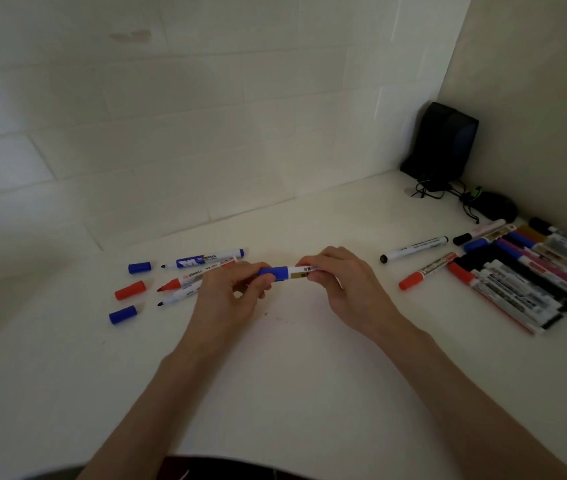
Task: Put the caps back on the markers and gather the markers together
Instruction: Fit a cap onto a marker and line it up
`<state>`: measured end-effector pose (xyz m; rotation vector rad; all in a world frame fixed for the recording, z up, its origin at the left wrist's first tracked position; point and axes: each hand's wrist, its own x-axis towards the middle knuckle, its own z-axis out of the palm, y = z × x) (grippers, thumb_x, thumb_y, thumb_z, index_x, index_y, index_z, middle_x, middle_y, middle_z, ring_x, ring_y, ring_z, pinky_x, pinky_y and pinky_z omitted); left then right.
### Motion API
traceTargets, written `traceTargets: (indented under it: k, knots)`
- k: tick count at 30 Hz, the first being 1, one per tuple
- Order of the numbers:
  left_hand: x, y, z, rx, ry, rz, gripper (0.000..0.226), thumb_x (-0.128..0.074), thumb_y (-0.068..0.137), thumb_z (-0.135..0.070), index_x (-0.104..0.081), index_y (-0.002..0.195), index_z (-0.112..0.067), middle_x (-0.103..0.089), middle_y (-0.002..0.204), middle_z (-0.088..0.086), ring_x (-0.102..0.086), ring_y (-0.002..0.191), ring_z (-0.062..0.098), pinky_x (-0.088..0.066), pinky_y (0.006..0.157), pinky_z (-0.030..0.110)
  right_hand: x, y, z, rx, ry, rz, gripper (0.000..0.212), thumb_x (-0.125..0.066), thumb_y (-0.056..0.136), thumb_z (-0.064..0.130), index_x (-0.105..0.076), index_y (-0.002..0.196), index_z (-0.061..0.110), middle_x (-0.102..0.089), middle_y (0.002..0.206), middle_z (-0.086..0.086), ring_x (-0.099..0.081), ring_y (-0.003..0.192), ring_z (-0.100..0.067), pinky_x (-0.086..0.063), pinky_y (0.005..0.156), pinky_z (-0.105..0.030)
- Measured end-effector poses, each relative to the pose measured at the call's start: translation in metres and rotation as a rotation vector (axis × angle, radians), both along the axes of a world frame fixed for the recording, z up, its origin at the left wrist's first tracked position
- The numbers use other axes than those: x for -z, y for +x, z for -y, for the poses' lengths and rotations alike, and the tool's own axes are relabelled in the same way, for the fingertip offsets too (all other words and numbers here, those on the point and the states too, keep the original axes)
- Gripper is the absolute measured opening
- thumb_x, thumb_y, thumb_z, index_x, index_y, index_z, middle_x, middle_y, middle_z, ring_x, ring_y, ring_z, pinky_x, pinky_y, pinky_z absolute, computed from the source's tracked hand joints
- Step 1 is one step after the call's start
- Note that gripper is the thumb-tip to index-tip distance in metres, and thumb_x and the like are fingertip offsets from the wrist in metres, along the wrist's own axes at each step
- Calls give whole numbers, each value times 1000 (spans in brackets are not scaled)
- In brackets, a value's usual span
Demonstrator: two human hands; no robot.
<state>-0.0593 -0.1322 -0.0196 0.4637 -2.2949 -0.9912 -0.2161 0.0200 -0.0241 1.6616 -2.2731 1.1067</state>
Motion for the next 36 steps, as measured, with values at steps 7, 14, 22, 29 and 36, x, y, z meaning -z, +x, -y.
traceTargets:
  k: [7,14,22,29,36]
  knots:
    - [-2,-10,-11,33,-110,19,14,-65,92,-29,-72,104,-27,-64,76,-24,-59,81,-5,-41,65,7,-14,-12,-14,-42,124,-16,24,-65,95,30,-66,119,34,-65,94,13,-60,86,-6,-42,90,-36]
    - [-5,-1,-13,17,22,-79,27,-64,88,-37,-69,115,-34,-70,94,-20,-64,87,5,-46,63,19,-42,-16,-32,119,115,-86,12,-68,93,24,-69,105,23,-62,94,7,-58,85,-12,-49,78,-35]
    - [-4,0,-15,-15,-51,-87,18,-63,92,-34,-71,108,-34,-68,88,-22,-62,85,2,-46,61,17,-41,-58,-150,703,479,33,24,-65,94,35,-69,114,22,-60,90,6,-55,79,-10,-41,74,-26]
    - [-4,-1,-16,-18,-69,-89,15,-63,93,-33,-70,106,-34,-68,86,-20,-63,84,4,-44,60,16,-21,-65,-168,831,484,-4,27,-70,90,33,-66,113,20,-61,97,-1,-53,83,-13,-43,75,-29]
    - [-1,1,-13,-17,-64,-79,15,-62,93,-33,-70,106,-35,-69,86,-19,-64,83,6,-42,59,15,-15,-68,-160,829,314,-10,30,-75,86,33,-66,112,20,-64,106,-4,-58,94,-20,-48,78,-35]
